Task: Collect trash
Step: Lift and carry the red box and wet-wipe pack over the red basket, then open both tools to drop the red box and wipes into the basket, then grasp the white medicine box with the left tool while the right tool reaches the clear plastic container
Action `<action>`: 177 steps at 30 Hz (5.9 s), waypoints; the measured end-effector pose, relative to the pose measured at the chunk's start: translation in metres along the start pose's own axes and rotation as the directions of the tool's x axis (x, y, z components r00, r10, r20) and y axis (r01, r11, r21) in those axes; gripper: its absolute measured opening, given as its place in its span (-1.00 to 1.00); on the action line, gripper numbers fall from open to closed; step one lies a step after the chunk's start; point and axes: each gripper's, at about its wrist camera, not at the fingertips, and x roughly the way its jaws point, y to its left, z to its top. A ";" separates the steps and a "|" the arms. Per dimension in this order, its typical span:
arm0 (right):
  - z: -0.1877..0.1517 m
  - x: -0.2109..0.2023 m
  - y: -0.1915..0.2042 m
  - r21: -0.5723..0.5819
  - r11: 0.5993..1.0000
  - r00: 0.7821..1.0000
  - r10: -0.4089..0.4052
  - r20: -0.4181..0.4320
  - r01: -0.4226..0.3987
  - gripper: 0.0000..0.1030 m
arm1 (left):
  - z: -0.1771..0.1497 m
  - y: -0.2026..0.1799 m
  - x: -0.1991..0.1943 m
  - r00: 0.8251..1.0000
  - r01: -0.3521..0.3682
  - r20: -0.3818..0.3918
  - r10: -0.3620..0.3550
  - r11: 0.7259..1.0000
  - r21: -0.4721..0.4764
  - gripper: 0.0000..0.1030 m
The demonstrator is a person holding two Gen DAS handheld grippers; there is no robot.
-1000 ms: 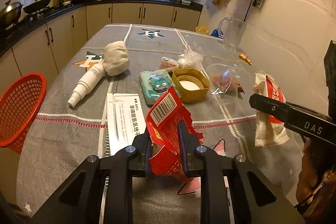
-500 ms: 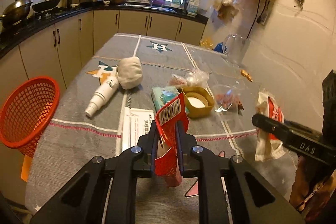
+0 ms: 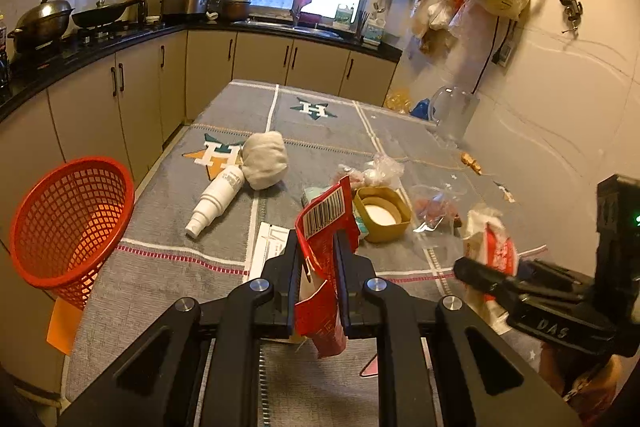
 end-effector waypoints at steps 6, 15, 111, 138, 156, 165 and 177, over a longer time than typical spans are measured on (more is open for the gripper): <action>0.000 0.001 0.005 -0.012 1.000 1.000 0.012 -0.004 -0.012 -0.01 | 0.004 0.002 -0.008 1.000 -0.013 0.025 0.013 1.000 0.004 -0.72; 0.003 0.009 0.019 -0.045 0.998 0.999 0.040 -0.022 -0.041 -0.01 | 0.005 0.015 -0.015 0.998 -0.047 0.036 0.048 0.999 -0.019 -0.72; 0.087 0.173 0.251 -0.204 0.912 0.918 0.300 -0.260 -0.356 0.10 | 0.011 0.232 -0.033 0.935 -0.335 0.024 0.353 0.904 -0.266 -0.21; 0.059 0.047 0.044 0.007 0.982 0.981 0.187 -0.057 -0.187 0.11 | 0.002 0.076 0.025 0.982 -0.160 -0.115 0.150 0.984 -0.084 0.25; 0.058 -0.005 -0.098 0.285 0.958 0.999 0.020 0.050 -0.033 0.11 | -0.032 -0.001 0.086 0.949 -0.136 -0.271 0.163 0.984 0.115 0.52; 0.059 0.019 -0.110 0.331 0.944 1.000 0.019 0.014 -0.022 0.14 | -0.037 -0.004 0.092 0.946 -0.193 -0.233 0.225 0.969 0.153 0.01; 0.084 0.062 -0.106 0.339 0.940 0.997 -0.025 -0.074 0.049 -0.13 | -0.033 0.007 0.088 0.957 -0.161 -0.227 0.181 0.982 0.103 0.01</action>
